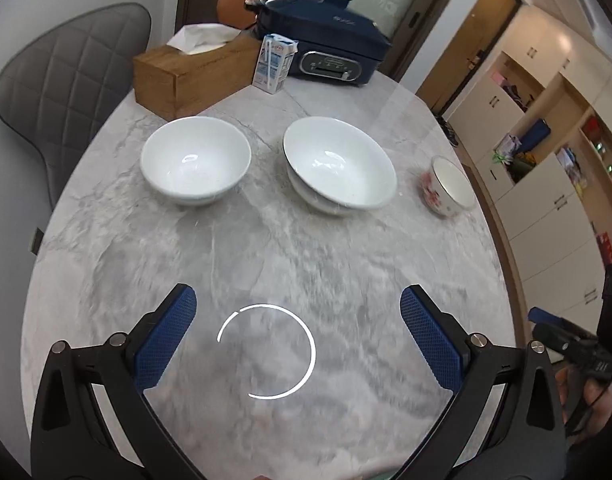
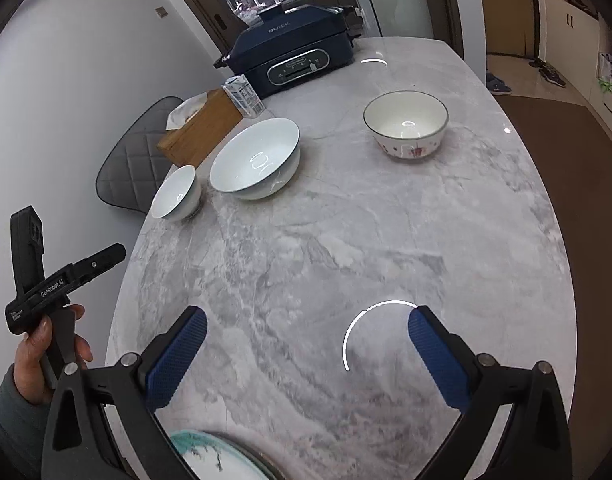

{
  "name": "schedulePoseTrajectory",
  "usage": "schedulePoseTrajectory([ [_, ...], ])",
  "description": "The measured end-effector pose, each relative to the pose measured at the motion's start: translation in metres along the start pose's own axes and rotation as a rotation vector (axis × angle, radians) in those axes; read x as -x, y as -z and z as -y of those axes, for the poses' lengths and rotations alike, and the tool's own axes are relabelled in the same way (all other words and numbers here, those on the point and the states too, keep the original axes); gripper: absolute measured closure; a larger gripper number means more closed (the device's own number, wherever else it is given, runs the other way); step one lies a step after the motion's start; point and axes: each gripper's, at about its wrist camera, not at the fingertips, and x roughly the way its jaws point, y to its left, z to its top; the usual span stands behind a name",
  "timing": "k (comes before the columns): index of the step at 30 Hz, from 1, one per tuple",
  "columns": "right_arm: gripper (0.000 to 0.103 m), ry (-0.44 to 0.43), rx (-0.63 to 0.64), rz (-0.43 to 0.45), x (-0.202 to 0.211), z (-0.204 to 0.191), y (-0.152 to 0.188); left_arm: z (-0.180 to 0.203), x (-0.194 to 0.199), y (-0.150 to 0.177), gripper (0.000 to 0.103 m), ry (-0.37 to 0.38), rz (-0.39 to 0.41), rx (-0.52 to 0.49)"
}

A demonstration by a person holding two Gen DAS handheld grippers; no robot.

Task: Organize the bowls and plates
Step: 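Move the right gripper toward the large plain white bowl, then close the right gripper on the large white bowl's rim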

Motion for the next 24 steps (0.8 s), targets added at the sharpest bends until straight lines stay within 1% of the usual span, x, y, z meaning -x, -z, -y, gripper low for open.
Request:
schedulePoseTrajectory([
  [1, 0.0, 0.011, -0.002, -0.019, -0.012, 0.0, -0.013, -0.003, -0.013, -0.018, 0.0, 0.012, -0.012, 0.019],
  [2, 0.0, 0.023, -0.003, -0.038, -0.026, -0.002, -0.031, -0.004, -0.025, -0.032, 0.0, 0.03, -0.009, 0.025],
  [3, 0.001, 0.019, -0.006, -0.037, -0.036, -0.003, -0.042, -0.004, -0.036, -0.045, 0.0, 0.028, -0.006, 0.022],
  [5, 0.002, 0.018, -0.028, -0.04, -0.06, -0.004, -0.069, -0.004, -0.062, -0.068, 0.001, 0.019, -0.033, 0.012],
  [6, 0.002, 0.002, -0.045, -0.022, -0.069, -0.002, -0.079, -0.005, -0.077, -0.079, 0.001, 0.013, -0.052, 0.014],
  [8, 0.004, -0.017, -0.078, -0.017, -0.089, 0.0, -0.096, -0.005, -0.098, -0.091, 0.001, -0.003, -0.08, 0.01],
  [9, 0.006, -0.005, -0.101, -0.025, -0.1, 0.002, -0.104, -0.006, -0.11, -0.097, 0.001, -0.011, -0.097, 0.007],
  [10, 0.007, 0.005, -0.118, -0.031, -0.108, 0.003, -0.109, -0.006, -0.118, -0.099, 0.001, -0.01, -0.107, 0.007],
  [13, 0.015, 0.021, -0.147, -0.054, -0.132, 0.007, -0.121, -0.008, -0.144, -0.107, 0.001, 0.008, -0.118, 0.011],
  [15, 0.024, 0.026, -0.166, -0.074, -0.148, 0.01, -0.127, -0.011, -0.156, -0.115, 0.001, 0.008, -0.118, 0.009],
  [18, 0.03, 0.04, -0.178, -0.088, -0.165, 0.012, -0.131, -0.014, -0.168, -0.123, 0.001, 0.025, -0.118, 0.014],
  [21, 0.034, 0.036, -0.196, -0.104, -0.18, 0.015, -0.136, -0.014, -0.178, -0.126, 0.001, 0.014, -0.119, -0.015],
  [24, 0.035, 0.035, -0.197, -0.116, -0.191, 0.015, -0.141, -0.014, -0.188, -0.127, 0.001, 0.002, -0.128, -0.022],
])
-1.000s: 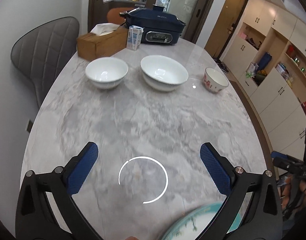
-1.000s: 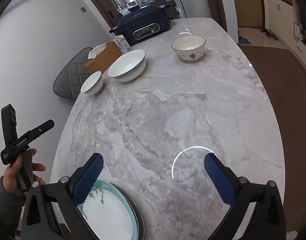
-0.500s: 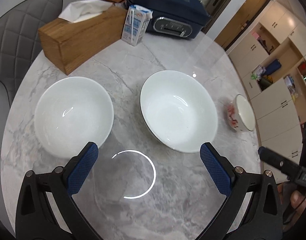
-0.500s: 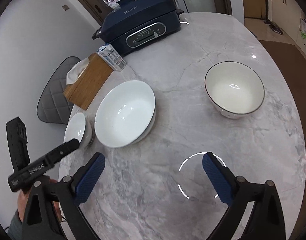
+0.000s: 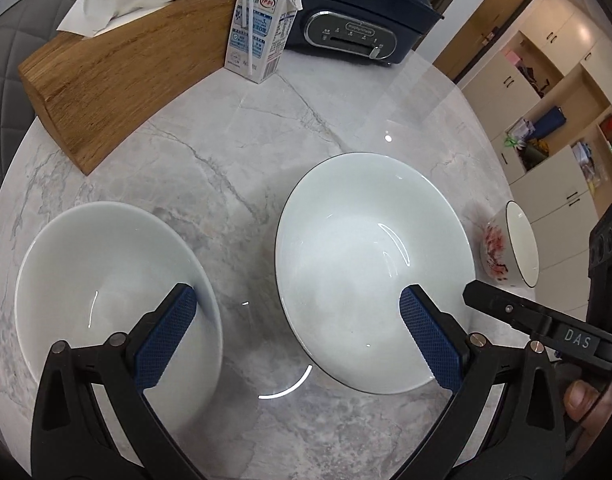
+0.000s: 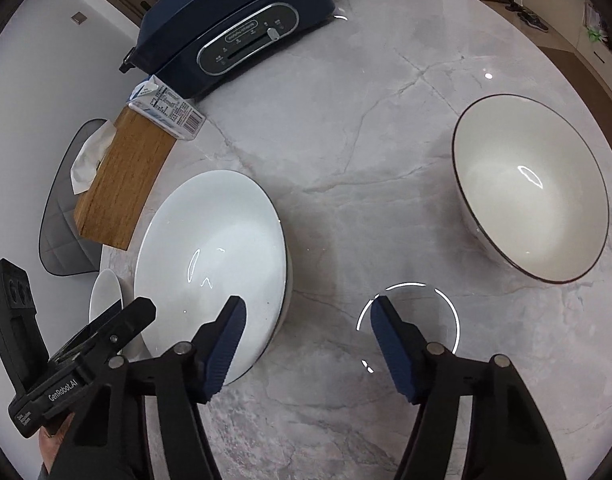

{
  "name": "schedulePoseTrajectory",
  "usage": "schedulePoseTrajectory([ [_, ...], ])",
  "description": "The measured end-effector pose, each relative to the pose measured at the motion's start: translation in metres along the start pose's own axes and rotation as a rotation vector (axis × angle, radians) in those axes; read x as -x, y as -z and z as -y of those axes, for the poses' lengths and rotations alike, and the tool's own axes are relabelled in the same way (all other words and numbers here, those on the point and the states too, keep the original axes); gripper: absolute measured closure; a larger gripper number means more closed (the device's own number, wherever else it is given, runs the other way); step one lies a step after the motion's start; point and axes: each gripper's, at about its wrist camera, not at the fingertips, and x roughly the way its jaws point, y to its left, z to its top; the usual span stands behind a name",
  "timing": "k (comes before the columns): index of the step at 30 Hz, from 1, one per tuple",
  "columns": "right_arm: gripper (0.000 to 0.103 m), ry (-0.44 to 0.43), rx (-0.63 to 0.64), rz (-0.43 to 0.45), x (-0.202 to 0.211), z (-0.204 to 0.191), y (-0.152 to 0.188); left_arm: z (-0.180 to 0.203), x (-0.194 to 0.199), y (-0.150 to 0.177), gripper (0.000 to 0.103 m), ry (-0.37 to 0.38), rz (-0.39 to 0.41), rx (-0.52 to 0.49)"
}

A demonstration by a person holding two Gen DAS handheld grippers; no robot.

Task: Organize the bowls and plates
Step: 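Close the right gripper on the large white bowl's rim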

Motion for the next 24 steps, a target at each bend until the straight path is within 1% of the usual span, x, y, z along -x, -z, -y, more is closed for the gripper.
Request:
schedulePoseTrajectory([
  [1, 0.035, -0.002, 0.001, -0.005, -0.004, -0.001, -0.001, 0.0, -0.002, -0.001, 0.001, -0.002, 0.0, -0.004],
  [2, 0.037, -0.003, 0.006, -0.011, -0.007, -0.002, -0.001, 0.0, -0.004, -0.003, 0.001, -0.001, 0.0, -0.01],
  [3, 0.042, -0.002, 0.012, -0.016, -0.01, -0.003, -0.002, 0.001, -0.006, -0.004, 0.001, 0.006, -0.003, -0.016],
  [5, 0.045, 0.004, 0.023, -0.03, -0.017, -0.006, -0.002, 0.001, -0.01, -0.006, 0.004, 0.009, -0.016, -0.031],
  [7, 0.046, -0.001, 0.025, -0.033, -0.021, -0.008, -0.002, 0.0, -0.013, -0.008, 0.012, 0.009, -0.024, -0.051],
  [11, 0.046, -0.007, 0.019, -0.032, -0.025, -0.008, -0.004, -0.005, -0.011, -0.01, 0.013, 0.01, -0.029, -0.053],
  [15, 0.046, -0.016, 0.013, -0.03, -0.025, -0.006, -0.004, -0.006, 0.003, -0.009, 0.013, 0.012, -0.008, -0.058],
  [19, 0.045, -0.022, 0.007, -0.031, -0.026, -0.004, -0.004, -0.003, 0.022, -0.009, 0.013, 0.039, 0.026, -0.052],
  [22, 0.046, -0.025, 0.004, -0.024, -0.025, -0.002, -0.004, 0.005, 0.036, -0.01, 0.013, 0.071, 0.083, -0.1],
  [23, 0.045, -0.024, 0.003, -0.018, -0.024, -0.002, -0.004, 0.009, 0.038, -0.011, 0.013, 0.068, 0.097, -0.13],
  [24, 0.046, -0.027, 0.0, -0.015, -0.023, -0.001, -0.005, 0.013, 0.037, -0.011, 0.013, 0.064, 0.094, -0.163],
])
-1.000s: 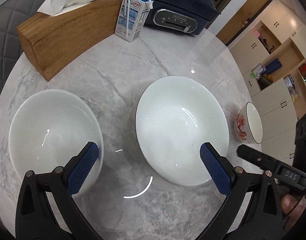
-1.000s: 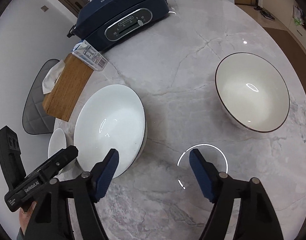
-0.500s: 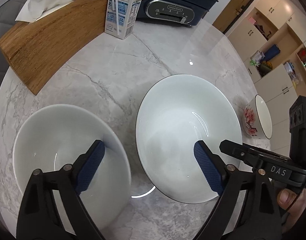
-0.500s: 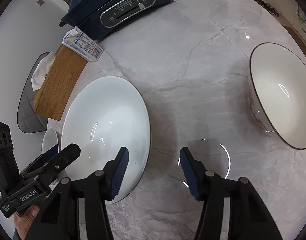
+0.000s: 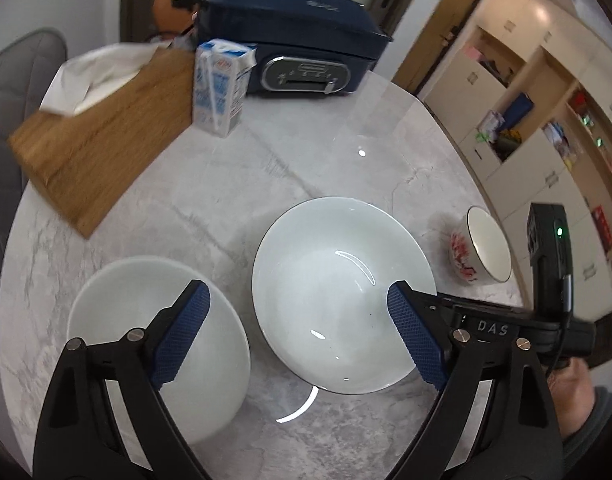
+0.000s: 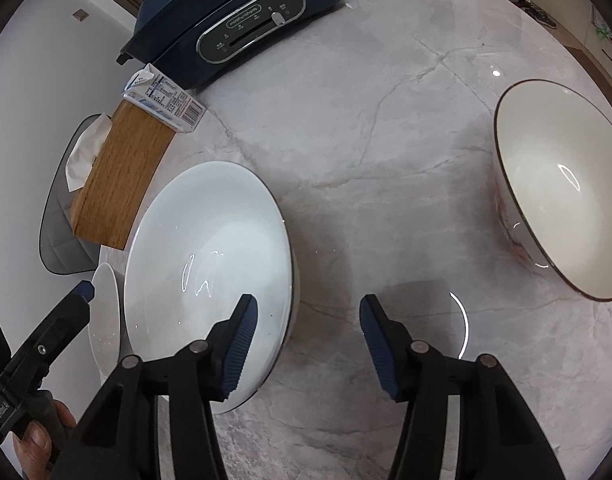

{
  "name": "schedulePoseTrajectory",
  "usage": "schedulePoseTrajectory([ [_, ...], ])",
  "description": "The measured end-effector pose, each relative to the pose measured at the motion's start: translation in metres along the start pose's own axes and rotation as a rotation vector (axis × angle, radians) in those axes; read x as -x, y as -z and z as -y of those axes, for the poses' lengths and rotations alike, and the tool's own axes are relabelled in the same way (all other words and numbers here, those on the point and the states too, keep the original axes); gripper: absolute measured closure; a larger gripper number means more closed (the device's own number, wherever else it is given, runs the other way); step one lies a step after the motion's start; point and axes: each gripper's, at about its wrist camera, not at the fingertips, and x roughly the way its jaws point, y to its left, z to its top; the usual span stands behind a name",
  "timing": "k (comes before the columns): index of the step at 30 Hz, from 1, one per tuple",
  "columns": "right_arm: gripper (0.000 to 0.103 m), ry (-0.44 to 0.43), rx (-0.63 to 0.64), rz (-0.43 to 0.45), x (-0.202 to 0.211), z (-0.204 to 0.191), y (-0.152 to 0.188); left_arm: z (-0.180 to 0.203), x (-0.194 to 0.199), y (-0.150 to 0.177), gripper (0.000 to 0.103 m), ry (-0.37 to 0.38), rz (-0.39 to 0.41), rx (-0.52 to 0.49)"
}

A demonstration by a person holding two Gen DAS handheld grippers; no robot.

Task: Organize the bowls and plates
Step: 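Close the right gripper on the large white bowl's rim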

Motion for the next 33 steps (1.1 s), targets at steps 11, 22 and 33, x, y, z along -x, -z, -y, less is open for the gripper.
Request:
schedulePoseTrajectory([
  [11, 0.046, -0.016, 0.0, -0.001, 0.003, 0.009, 0.002, -0.005, -0.018, 0.008, 0.041, 0.115, -0.059, -0.061],
  [22, 0.046, -0.03, -0.013, -0.007, 0.0, 0.015, -0.004, -0.001, -0.029, -0.013, 0.041, 0.049, -0.103, -0.088],
  [33, 0.072, -0.038, 0.022, -0.045, -0.016, 0.002, -0.007, -0.01, -0.065, -0.019, 0.092, -0.046, -0.269, -0.09],
])
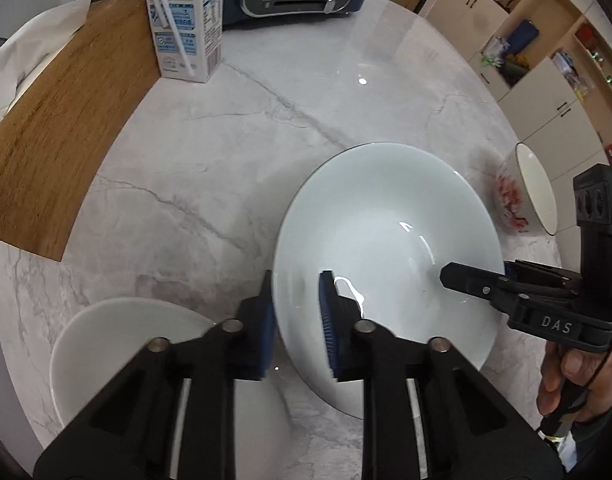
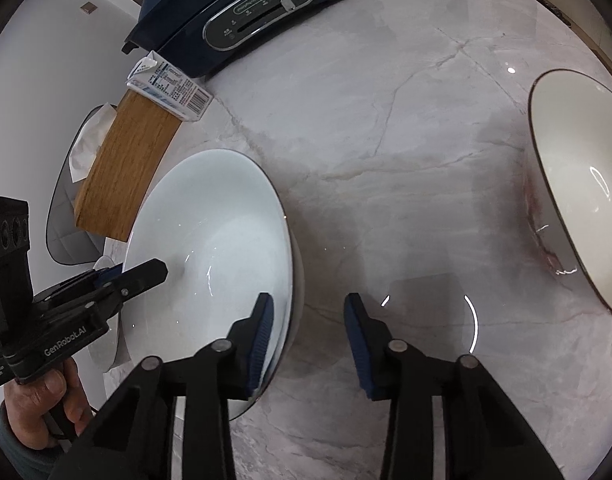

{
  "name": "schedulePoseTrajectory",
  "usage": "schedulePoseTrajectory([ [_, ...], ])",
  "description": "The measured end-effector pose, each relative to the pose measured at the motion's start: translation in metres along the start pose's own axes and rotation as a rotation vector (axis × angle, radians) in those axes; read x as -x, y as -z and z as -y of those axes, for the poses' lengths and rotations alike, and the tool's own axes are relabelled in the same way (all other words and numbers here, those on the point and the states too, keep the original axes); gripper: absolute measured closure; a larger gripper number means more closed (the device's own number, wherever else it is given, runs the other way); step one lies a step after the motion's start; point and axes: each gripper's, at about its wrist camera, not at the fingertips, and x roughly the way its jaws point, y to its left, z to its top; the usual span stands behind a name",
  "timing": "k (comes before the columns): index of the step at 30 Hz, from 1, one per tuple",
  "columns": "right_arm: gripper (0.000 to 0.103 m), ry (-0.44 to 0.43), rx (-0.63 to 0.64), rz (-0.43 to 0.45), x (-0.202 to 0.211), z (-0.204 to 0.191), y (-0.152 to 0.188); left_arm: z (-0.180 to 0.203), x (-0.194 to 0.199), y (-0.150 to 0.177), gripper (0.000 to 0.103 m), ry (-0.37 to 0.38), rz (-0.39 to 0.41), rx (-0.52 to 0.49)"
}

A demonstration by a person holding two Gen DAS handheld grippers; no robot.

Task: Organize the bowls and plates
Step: 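Close the right gripper on the large white bowl's rim, then carry the white bowl onto the plate stack and open the right gripper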

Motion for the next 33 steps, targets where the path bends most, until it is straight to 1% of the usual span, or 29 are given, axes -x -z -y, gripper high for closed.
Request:
schedulePoseTrajectory([
  [1, 0.076, -0.001, 0.006, -0.003, -0.001, -0.002, 0.0, -0.003, 0.0, 0.0, 0.096, 0.0, -0.001, 0.013],
  [2, 0.085, -0.003, 0.017, -0.005, -0.002, -0.006, -0.001, -0.005, 0.0, 0.0, 0.096, 0.005, -0.002, 0.026],
  [3, 0.086, 0.007, 0.03, -0.009, -0.002, -0.01, -0.002, -0.006, 0.0, 0.0, 0.097, 0.008, -0.002, 0.03],
  [5, 0.087, 0.045, 0.043, -0.016, -0.003, -0.015, -0.002, -0.006, 0.001, 0.003, 0.096, -0.001, -0.001, 0.023],
  [8, 0.089, 0.041, 0.008, -0.028, -0.001, -0.009, -0.001, -0.004, 0.004, 0.006, 0.097, 0.011, -0.004, 0.027],
  [10, 0.089, 0.046, 0.0, -0.027, 0.003, -0.009, 0.002, 0.003, 0.01, 0.008, 0.097, -0.003, 0.004, 0.011],
  [13, 0.089, 0.07, 0.027, -0.02, 0.015, -0.015, 0.007, 0.008, 0.021, 0.015, 0.097, 0.006, 0.013, 0.017],
  [19, 0.09, 0.075, 0.032, -0.012, 0.046, -0.02, 0.025, 0.03, 0.05, 0.035, 0.097, 0.019, 0.044, -0.009],
  [23, 0.09, 0.086, 0.038, -0.005, 0.068, -0.021, 0.047, 0.048, 0.07, 0.057, 0.097, 0.02, 0.067, -0.03],
  [27, 0.09, 0.096, 0.041, -0.009, 0.083, -0.021, 0.078, 0.066, 0.082, 0.088, 0.097, 0.011, 0.07, -0.052],
  [31, 0.09, 0.097, 0.023, -0.013, 0.094, -0.016, 0.116, 0.077, 0.079, 0.124, 0.097, 0.027, 0.041, -0.045],
  [33, 0.09, 0.105, 0.02, -0.019, 0.097, -0.014, 0.136, 0.085, 0.077, 0.148, 0.097, 0.034, 0.019, -0.035],
])
